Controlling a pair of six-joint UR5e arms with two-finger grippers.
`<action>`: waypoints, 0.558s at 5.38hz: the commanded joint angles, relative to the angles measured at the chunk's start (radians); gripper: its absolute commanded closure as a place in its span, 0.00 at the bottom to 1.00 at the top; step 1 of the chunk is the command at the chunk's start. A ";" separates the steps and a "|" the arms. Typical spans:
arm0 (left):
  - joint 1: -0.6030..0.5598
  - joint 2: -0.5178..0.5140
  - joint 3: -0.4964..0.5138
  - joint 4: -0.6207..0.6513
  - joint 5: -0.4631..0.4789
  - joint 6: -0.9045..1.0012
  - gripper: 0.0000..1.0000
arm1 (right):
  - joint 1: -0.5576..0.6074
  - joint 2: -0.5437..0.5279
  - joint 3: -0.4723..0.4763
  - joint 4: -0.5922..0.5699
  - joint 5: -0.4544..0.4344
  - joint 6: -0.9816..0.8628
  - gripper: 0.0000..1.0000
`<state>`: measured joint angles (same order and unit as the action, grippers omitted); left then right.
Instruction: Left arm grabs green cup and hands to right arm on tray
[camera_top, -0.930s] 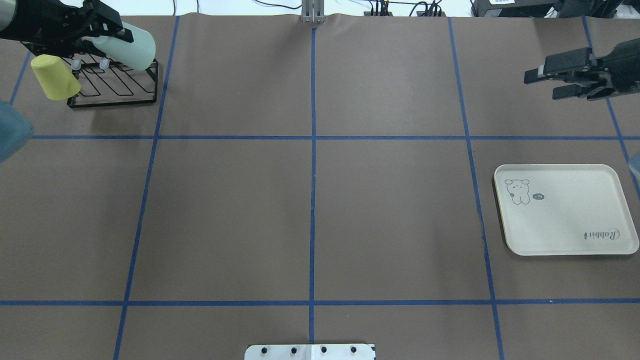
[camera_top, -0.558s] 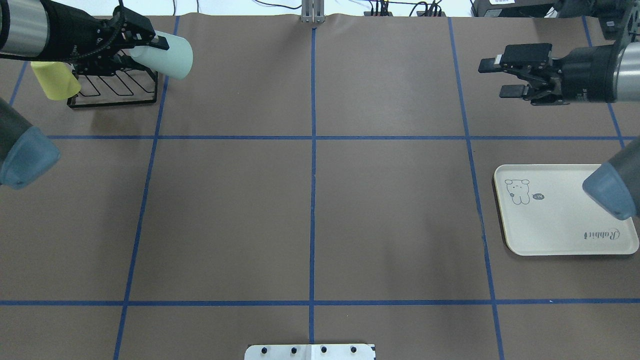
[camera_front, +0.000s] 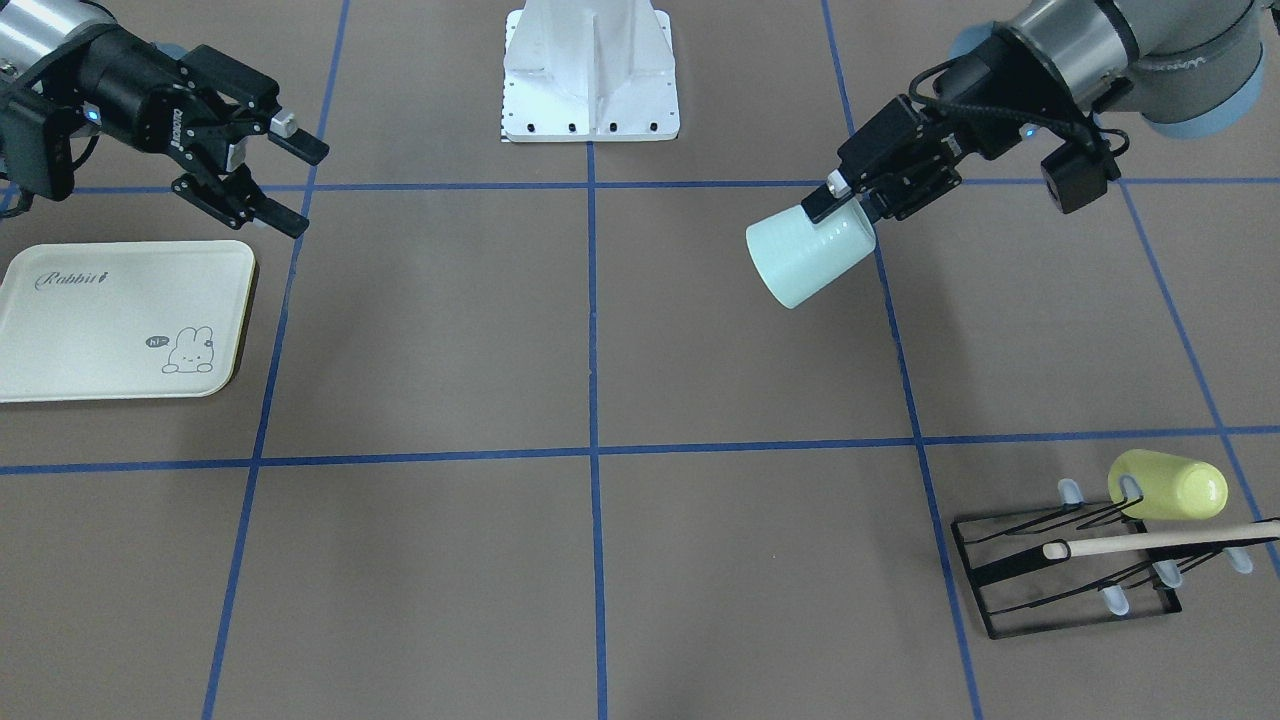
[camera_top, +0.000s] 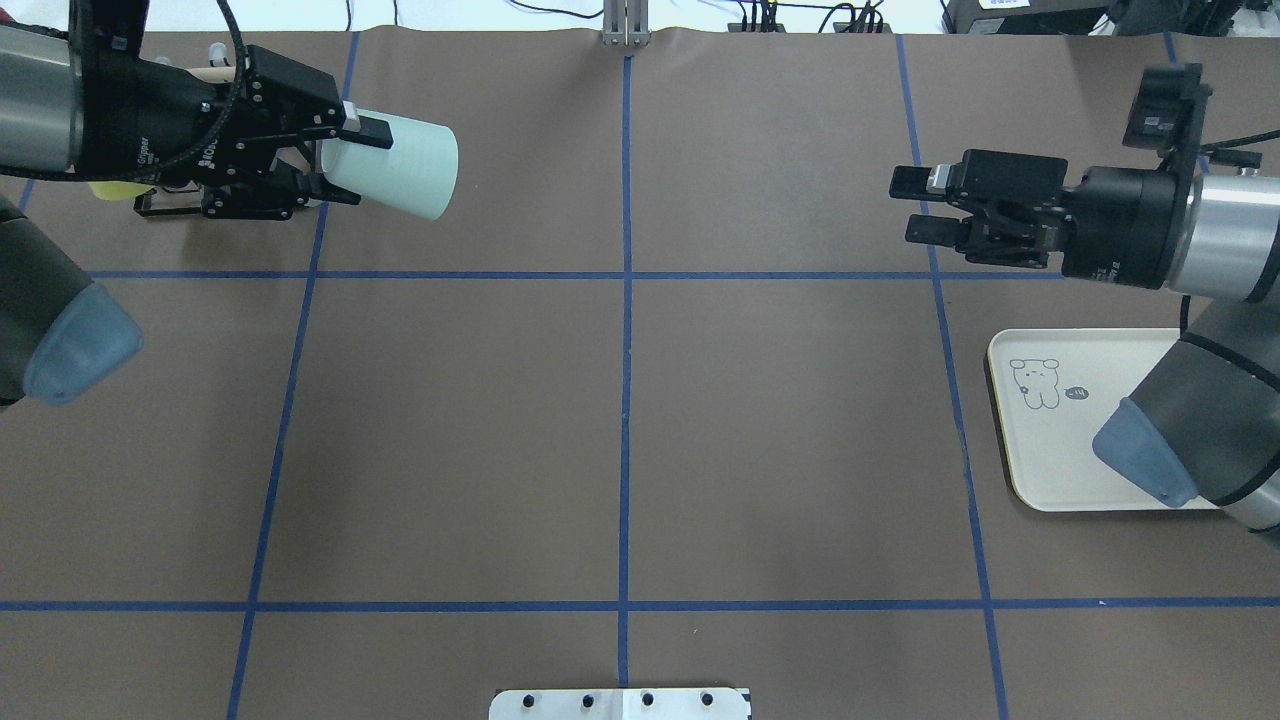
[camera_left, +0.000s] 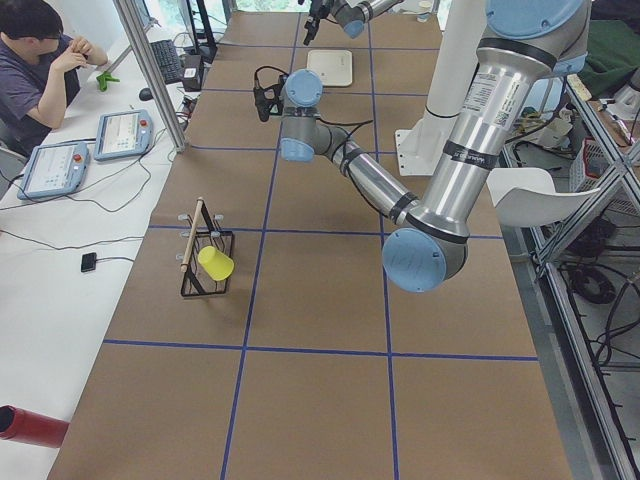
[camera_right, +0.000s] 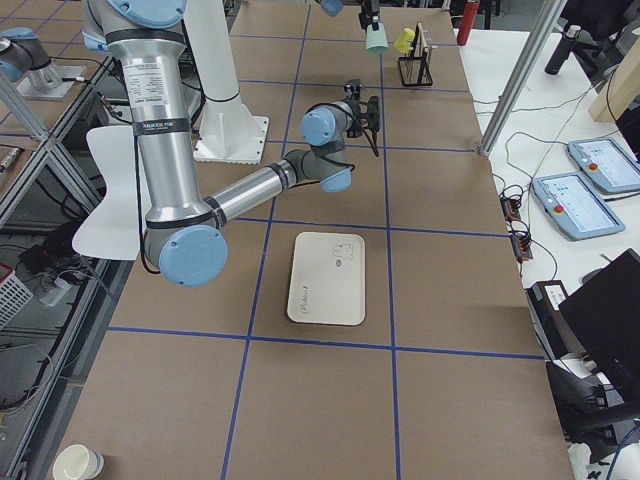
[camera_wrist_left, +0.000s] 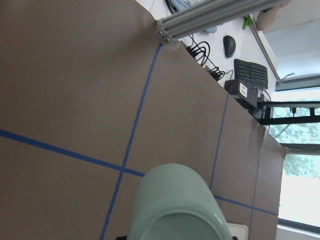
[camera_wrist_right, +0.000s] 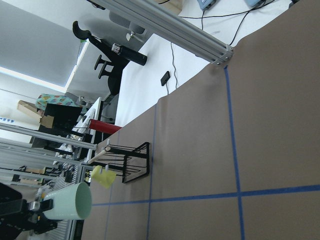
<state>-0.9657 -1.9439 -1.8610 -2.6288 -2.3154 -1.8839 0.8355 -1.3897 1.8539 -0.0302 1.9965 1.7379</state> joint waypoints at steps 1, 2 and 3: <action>0.048 -0.010 -0.048 -0.042 -0.158 -0.020 0.98 | -0.109 0.099 0.016 0.123 -0.004 0.078 0.00; 0.092 -0.044 -0.061 -0.048 -0.173 -0.030 0.98 | -0.145 0.153 0.015 0.127 -0.005 0.130 0.00; 0.111 -0.075 -0.061 -0.069 -0.226 -0.038 0.98 | -0.177 0.175 0.013 0.171 -0.027 0.133 0.00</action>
<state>-0.8753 -1.9929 -1.9187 -2.6830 -2.5011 -1.9151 0.6882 -1.2409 1.8677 0.1093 1.9841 1.8590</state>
